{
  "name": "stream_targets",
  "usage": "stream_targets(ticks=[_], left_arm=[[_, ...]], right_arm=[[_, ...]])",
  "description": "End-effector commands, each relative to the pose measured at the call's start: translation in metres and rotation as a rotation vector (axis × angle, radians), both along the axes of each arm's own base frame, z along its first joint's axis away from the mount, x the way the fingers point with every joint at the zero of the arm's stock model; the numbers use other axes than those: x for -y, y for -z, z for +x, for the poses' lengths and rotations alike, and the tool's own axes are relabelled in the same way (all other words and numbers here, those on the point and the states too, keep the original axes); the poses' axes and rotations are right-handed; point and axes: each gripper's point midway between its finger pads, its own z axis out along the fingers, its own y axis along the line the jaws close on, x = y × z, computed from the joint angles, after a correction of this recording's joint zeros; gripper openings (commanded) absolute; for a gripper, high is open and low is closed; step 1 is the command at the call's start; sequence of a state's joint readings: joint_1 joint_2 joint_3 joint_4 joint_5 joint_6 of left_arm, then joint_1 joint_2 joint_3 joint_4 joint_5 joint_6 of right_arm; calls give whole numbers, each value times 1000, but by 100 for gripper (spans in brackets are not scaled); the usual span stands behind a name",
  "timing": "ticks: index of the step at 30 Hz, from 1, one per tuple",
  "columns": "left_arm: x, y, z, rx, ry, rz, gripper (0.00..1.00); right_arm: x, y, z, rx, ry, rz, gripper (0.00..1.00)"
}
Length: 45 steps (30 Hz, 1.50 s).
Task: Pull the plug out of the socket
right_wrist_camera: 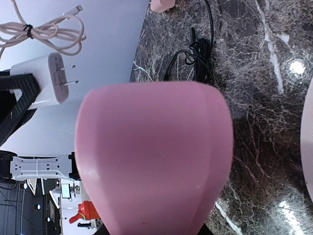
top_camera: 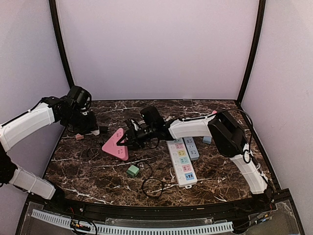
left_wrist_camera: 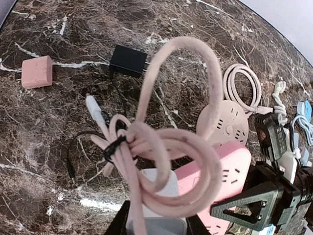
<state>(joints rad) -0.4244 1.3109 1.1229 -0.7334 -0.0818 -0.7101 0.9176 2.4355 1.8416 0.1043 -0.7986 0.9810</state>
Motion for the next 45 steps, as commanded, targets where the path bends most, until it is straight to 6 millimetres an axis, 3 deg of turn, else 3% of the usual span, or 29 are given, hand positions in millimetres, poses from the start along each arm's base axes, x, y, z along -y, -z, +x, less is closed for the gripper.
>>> stream_targets(ticks=[1,12,21,34,45], left_arm=[[-13,-4,3,14,-18,-10,1],[-15,7,14,-3,-22,-21,1],[-16,11,15,-12,-23,-24,1],[-16,12,17,-10,-20,-31,1],[-15,11,18,-8,-17,-36,1]], right_arm=[[-11,-6,-13,-6,-48,32,8],[-13,7,-25,-67,-73,17,17],[-10,14,-24,-81,-66,0,34],[3,23,-5,-75,-20,-24,46],[19,31,36,-10,65,-58,61]])
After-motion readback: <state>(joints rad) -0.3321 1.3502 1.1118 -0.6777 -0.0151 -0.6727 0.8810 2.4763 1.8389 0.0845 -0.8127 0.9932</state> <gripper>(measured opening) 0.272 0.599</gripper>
